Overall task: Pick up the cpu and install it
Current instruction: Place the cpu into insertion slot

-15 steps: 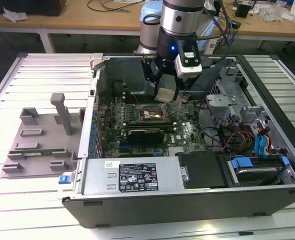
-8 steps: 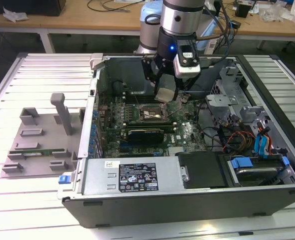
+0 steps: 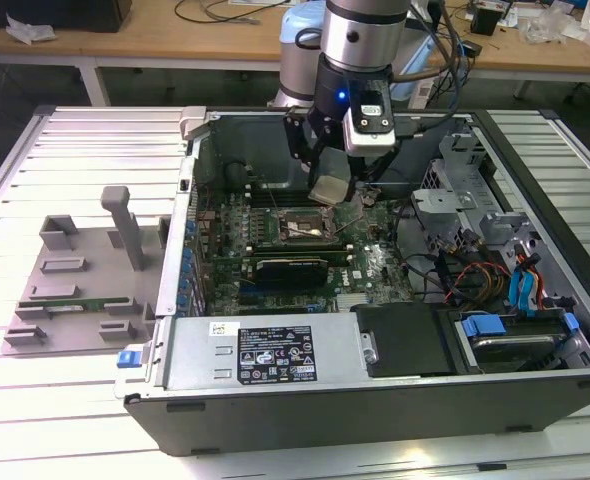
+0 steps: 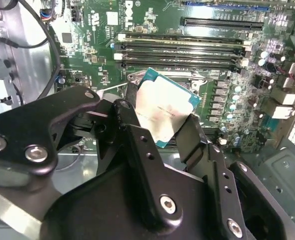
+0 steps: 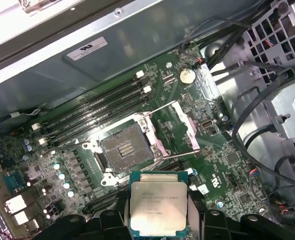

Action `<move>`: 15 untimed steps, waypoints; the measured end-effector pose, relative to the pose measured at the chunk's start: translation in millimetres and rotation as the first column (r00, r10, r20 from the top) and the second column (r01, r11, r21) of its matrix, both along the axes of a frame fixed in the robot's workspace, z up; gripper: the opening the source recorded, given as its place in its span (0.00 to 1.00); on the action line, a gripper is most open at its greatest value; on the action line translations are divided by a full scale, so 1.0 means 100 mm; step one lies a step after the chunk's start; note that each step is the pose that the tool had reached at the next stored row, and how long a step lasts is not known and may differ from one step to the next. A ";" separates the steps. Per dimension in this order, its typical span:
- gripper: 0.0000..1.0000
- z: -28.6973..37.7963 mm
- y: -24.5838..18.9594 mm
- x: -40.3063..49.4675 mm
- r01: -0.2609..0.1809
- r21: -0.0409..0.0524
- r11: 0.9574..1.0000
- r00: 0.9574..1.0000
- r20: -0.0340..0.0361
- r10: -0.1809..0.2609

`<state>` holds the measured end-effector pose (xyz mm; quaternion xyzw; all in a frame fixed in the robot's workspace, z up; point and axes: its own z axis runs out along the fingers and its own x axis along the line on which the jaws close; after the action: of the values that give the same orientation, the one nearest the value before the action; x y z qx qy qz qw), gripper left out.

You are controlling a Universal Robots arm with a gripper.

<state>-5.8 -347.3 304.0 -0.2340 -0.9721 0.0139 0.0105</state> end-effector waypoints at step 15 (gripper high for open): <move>0.55 -0.003 0.000 0.000 0.131 0.000 0.991 0.991 0.000 -0.131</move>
<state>-5.8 -347.3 303.7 -0.2975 -0.9546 0.0132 0.0114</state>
